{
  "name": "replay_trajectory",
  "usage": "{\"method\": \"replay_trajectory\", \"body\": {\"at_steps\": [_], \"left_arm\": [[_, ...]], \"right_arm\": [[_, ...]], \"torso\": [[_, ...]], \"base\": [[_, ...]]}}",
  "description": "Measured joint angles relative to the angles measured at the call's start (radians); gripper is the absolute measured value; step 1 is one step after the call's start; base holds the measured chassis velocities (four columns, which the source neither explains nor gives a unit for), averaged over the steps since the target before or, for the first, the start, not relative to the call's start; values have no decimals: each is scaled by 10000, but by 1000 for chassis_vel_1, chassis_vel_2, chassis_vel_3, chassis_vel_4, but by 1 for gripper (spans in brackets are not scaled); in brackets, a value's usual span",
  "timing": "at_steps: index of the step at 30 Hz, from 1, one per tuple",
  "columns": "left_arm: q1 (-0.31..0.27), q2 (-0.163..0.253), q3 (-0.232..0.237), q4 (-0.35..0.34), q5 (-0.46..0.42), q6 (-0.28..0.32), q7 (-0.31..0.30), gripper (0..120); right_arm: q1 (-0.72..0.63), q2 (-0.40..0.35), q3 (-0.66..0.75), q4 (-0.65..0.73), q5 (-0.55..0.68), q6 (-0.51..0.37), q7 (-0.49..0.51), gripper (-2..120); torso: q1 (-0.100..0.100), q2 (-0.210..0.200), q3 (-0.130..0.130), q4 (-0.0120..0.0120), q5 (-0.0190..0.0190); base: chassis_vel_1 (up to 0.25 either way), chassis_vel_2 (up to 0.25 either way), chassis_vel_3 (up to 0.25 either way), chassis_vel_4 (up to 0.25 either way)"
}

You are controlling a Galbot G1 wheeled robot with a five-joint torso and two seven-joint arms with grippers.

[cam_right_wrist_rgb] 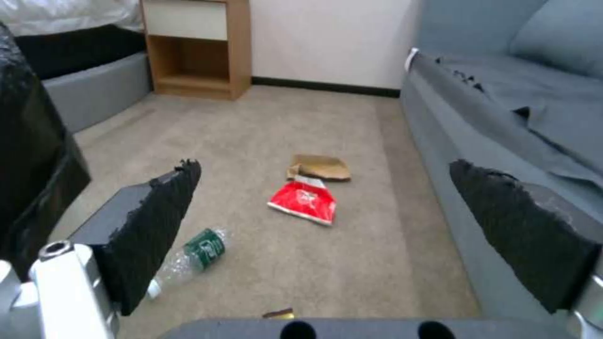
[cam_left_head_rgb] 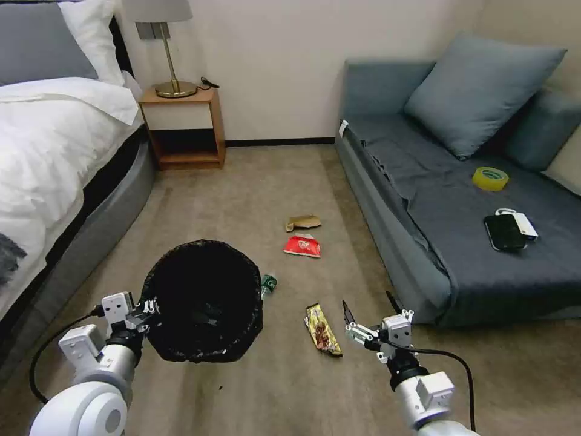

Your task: Pick up the trash bin, then pick up the garbage on the floor and place it into the trash bin.

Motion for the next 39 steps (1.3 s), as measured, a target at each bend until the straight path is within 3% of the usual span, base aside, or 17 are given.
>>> {"method": "replay_trajectory", "body": {"at_steps": [19,28,32,39], "left_arm": [[-131,-48,-87,186,-23,-32,51,4],[-159,-99,-82,299,-21,-46,109,4],[-110,-141,-76,300,10,-60,176,4],[-12,-265,-75,448,116,-175,410,4]], "right_arm": [[400,-105,-331,-566,186,-237,34,100],[874,-507,-548,-1382,21,323,115,100],[1288,-1084,-760,-2062,-202,111,-65,100],[2580,-3461,-2129,-3325,405,-1173,18,100]], "torso": [[0,0,0,0,0],[0,0,1,-1,0],[0,1,0,0,2],[0,0,0,0,2]], "base": [[-53,56,59,-53],[-45,39,40,-45],[0,0,0,0],[0,0,0,0]]}}
